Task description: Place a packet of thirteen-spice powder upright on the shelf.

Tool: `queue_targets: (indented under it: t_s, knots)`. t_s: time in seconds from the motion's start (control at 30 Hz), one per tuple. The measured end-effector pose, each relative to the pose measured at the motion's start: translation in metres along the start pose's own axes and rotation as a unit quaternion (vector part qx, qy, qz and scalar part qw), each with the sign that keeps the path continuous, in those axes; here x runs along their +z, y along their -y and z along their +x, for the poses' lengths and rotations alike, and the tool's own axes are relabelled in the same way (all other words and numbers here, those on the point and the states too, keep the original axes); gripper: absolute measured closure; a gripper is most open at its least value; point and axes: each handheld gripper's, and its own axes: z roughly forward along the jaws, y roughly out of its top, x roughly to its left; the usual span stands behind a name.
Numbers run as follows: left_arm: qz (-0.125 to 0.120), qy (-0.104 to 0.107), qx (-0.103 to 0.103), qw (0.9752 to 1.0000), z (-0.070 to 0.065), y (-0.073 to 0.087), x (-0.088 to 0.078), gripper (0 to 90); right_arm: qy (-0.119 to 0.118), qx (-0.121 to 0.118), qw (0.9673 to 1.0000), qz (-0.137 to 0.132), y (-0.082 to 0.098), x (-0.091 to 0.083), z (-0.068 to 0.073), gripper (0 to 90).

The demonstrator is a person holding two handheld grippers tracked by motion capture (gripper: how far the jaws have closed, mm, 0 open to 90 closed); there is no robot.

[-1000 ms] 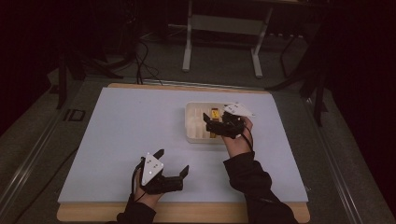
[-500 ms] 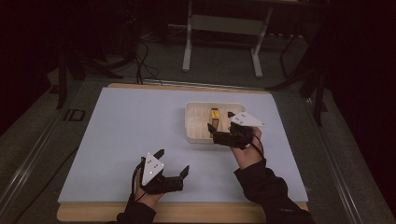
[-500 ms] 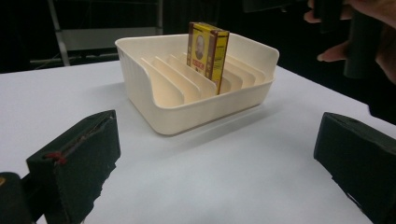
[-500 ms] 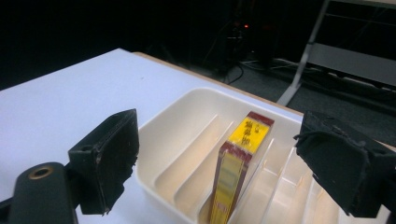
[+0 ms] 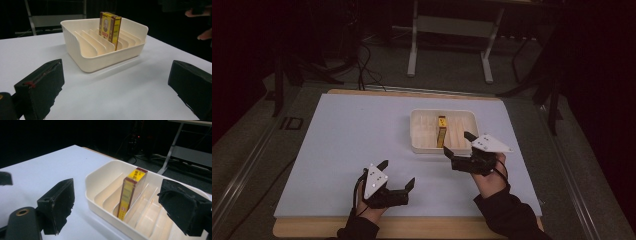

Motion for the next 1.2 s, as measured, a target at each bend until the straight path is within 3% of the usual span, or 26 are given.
queue_targets:
  t_s: [0.23, 0.47, 0.77, 1.03, 1.2]
  knots:
    - [0.002, -0.001, 0.0, 1.0, 0.0, 0.0, 0.0, 1.4, -0.009, -0.008, 0.9999, 0.006, 0.015, -0.018, 0.001, 13.3]
    - [0.001, -0.001, 0.001, 1.0, 0.0, 0.0, 0.0, 1.4, 0.002, -0.029, 0.9994, 0.016, 0.03, -0.034, 0.003, 13.5]
    - [0.001, 0.002, 0.003, 1.0, 0.0, 0.0, -0.001, 1.4, -0.001, -0.038, 0.9987, 0.034, 0.045, -0.047, 0.004, 13.5]
    - [0.002, 0.002, 0.004, 1.0, 0.0, 0.001, -0.001, 1.4, 0.0, -0.057, 0.9973, 0.046, 0.058, -0.062, -0.002, 13.5]
    - [0.002, 0.002, 0.003, 1.0, 0.001, 0.001, -0.001, 1.4, 0.008, -0.055, 0.9972, 0.051, 0.062, -0.068, -0.005, 13.5]
